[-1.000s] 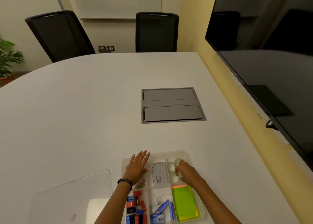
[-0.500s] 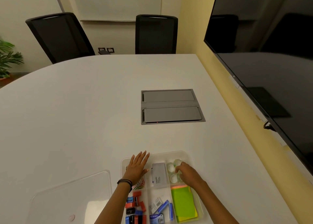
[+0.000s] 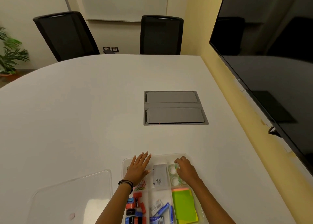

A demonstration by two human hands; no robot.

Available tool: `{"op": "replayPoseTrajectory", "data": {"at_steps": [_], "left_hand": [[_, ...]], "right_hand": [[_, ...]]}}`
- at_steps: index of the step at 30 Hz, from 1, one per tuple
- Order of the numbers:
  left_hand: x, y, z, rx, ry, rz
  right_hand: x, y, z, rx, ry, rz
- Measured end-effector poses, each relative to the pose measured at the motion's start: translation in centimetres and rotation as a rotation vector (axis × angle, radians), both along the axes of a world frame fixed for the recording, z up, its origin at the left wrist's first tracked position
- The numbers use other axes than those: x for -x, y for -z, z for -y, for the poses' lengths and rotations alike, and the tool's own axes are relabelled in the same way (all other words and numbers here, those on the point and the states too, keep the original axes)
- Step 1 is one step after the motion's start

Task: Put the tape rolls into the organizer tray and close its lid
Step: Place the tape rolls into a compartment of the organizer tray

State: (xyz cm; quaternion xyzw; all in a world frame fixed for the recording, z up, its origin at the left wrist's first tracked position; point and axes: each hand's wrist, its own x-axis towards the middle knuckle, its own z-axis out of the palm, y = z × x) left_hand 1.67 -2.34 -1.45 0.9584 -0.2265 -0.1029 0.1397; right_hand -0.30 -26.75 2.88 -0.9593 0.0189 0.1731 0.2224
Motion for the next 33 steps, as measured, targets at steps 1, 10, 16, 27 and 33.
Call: {"op": "replayPoseTrajectory", "data": {"at_steps": [1, 10, 16, 27, 33], "left_hand": [[0.0, -0.1, 0.1, -0.005, 0.002, -0.005], [0.4, -0.4, -0.1, 0.0, -0.025, -0.036], [0.4, -0.1, 0.0, -0.027, -0.041, -0.033], [0.6, -0.2, 0.0, -0.018, -0.066, -0.031], [0.6, -0.3, 0.0, -0.036, -0.07, -0.062]], "right_hand": [[-0.1, 0.1, 0.0, 0.01, -0.002, -0.002], [-0.9, 1.2, -0.7, 0.093, -0.015, -0.039], [-0.4, 1.5, -1.2, 0.095, -0.011, -0.042], [-0.1, 0.8, -1.9, -0.096, -0.04, 0.084], [-0.7, 1.0, -1.3, -0.053, 0.007, 0.058]]}}
